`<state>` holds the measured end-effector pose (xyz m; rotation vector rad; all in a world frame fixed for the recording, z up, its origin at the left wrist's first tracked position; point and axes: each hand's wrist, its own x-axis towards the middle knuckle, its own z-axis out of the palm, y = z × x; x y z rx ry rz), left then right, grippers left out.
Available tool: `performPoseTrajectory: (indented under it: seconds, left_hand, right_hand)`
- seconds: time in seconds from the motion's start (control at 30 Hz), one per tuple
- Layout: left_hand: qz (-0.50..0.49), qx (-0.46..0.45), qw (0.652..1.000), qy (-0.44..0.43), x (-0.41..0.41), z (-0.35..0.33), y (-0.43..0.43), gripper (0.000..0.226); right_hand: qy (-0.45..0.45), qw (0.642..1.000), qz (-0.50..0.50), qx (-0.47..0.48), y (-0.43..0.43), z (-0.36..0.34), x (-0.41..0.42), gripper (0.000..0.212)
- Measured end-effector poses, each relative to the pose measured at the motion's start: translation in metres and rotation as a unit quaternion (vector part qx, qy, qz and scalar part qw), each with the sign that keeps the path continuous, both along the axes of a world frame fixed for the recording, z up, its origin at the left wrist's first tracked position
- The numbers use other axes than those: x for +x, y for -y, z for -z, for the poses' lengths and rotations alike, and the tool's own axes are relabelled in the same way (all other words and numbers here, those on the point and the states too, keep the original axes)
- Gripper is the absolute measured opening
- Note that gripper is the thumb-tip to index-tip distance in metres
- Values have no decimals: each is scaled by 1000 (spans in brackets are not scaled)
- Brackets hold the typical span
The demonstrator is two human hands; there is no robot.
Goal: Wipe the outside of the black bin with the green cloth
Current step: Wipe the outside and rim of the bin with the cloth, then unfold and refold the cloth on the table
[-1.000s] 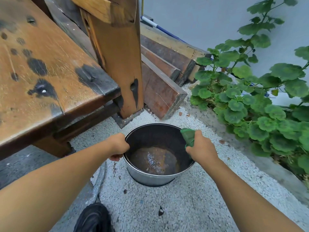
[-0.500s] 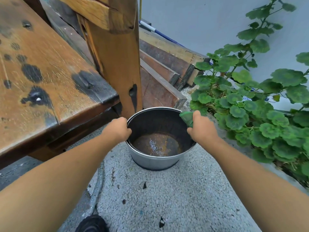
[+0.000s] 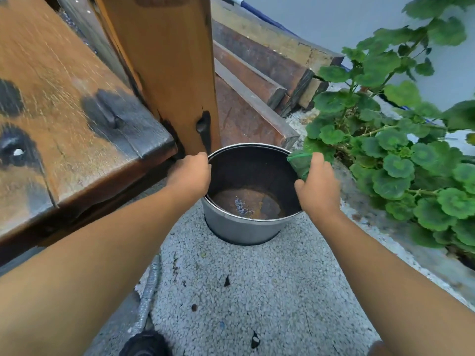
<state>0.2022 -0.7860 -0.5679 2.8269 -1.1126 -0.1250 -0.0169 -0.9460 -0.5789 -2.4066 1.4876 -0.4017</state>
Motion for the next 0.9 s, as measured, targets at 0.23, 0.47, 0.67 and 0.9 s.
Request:
performPoseTrajectory:
  seconds: [0.23, 0.47, 0.67, 0.9]
  left_hand:
    - [-12, -20, 998, -65, -12, -15, -9, 37]
    - [-20, 21, 956, -292, -83, -108, -70, 51]
    - [-102, -160, 789, -584, -167, -309, -108, 34]
    - [-186, -282, 628, -701, -266, -522, -199, 25]
  right_hand:
    - [29, 998, 11, 47, -7, -12, -1, 54]
    - [82, 990, 7, 117, -60, -129, -33, 53]
    - [222, 882, -48, 413, -145, -322, -87, 36]
    - [241, 754, -62, 608, -234, -533, -158, 31]
